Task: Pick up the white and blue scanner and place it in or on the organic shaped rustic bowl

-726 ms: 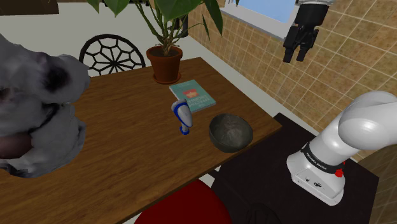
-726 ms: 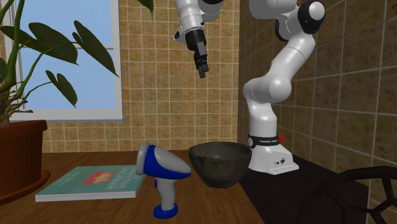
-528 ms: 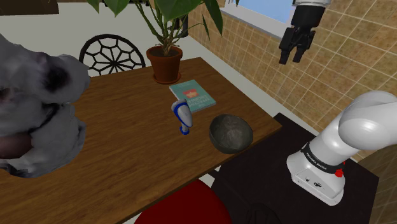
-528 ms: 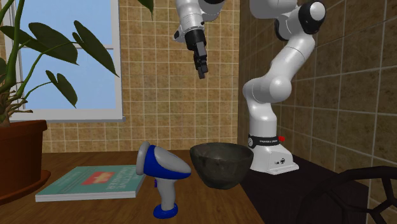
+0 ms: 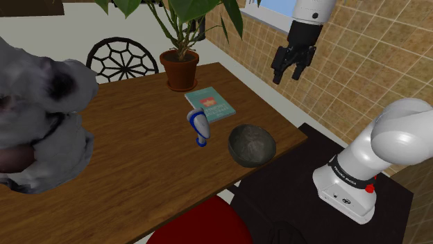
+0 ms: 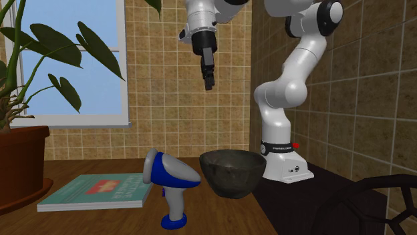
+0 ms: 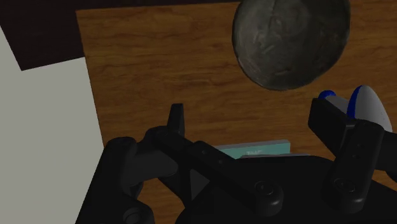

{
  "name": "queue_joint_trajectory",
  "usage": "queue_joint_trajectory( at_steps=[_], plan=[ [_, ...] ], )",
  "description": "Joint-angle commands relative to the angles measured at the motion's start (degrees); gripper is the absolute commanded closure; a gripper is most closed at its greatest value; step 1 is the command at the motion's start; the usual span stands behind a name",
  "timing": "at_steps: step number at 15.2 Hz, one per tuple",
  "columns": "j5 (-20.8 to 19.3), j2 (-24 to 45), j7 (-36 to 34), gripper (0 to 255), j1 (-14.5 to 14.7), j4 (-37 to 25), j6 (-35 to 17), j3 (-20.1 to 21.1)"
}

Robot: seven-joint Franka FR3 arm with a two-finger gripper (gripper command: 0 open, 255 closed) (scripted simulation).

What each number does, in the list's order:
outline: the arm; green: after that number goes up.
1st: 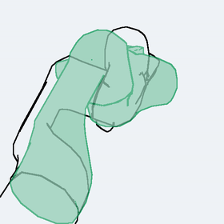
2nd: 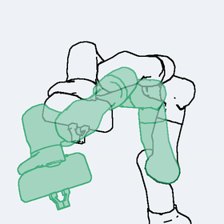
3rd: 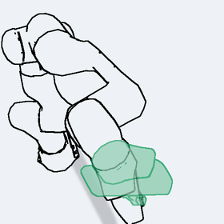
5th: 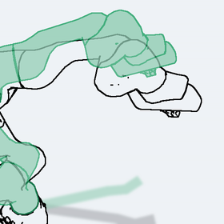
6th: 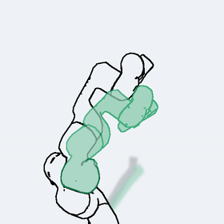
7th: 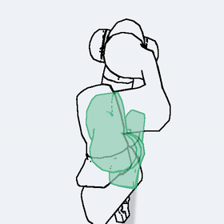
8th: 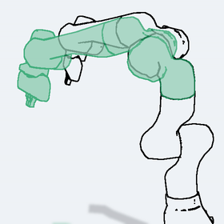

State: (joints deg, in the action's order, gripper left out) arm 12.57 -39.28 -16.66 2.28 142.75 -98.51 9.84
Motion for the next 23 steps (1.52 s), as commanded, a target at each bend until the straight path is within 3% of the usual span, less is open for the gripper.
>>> queue_joint_trajectory(
  at_steps=[1, 7, 12, 16, 19, 21, 23],
  plan=[
    [1.02, 1.39, -3.04, 0, 0.72, 1.07, -4.3, 3.17],
    [1.08, 9.78, -12.62, 0, 1.12, -0.84, -15.3, 12.67],
    [-3.38, 19.3, -22.54, 0, -0.52, -4.97, -23.46, 20.81],
    [-11.58, 28.68, -32.92, 0, -2.8, -9.93, -28.36, 27.2],
    [-21.09, 37.03, -42.53, 0, -3.82, -14.8, -30.17, 30.95],
    [-28.49, 43.12, -49.31, 0, -3.19, -18.69, -30.11, 32.11],
    [-31.45, 45.64, -51.79, 0, -2.28, -19.82, -30.48, 31.68]
  ],
)
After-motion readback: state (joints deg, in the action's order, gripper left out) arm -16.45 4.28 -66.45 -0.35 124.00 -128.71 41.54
